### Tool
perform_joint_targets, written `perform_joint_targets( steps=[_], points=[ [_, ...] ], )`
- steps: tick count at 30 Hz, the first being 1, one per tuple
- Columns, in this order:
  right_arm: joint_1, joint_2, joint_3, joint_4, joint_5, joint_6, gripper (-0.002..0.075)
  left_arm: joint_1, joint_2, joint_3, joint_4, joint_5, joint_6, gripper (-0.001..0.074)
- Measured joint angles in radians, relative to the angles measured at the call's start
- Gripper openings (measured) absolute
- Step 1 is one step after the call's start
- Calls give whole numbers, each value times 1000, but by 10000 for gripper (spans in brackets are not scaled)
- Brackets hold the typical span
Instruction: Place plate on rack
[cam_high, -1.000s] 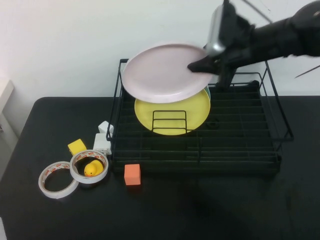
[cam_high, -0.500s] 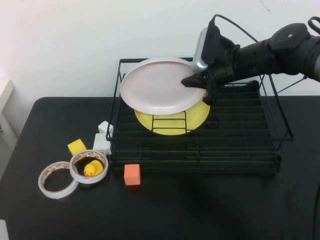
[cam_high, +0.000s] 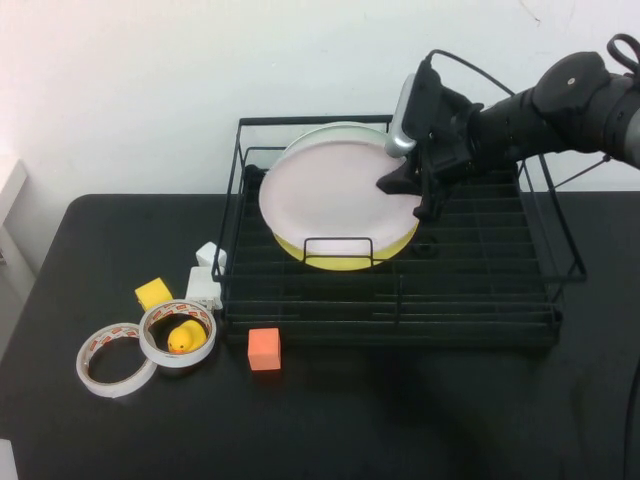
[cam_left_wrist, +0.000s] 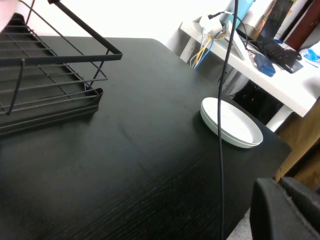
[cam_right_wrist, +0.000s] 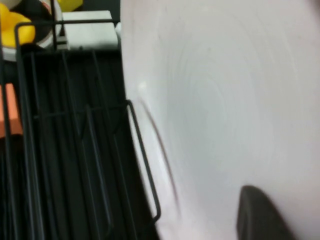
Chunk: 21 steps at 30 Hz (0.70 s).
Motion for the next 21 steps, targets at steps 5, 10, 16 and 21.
perform_joint_targets(
  steps=[5,10,16,21],
  points=[
    [0,0,0,-2,-2,31,367,0,0,0,2,0,-2,-1],
    [0,-23,0,-10,5,57,435,0,0,0,2,0,-2,-1],
    [0,-175,0,-40,-3,146,444,0,0,0,4,0,-2,-1],
    [0,-378,0,-107,47,328,415,0,0,0,4,2,-2,-1]
  ],
)
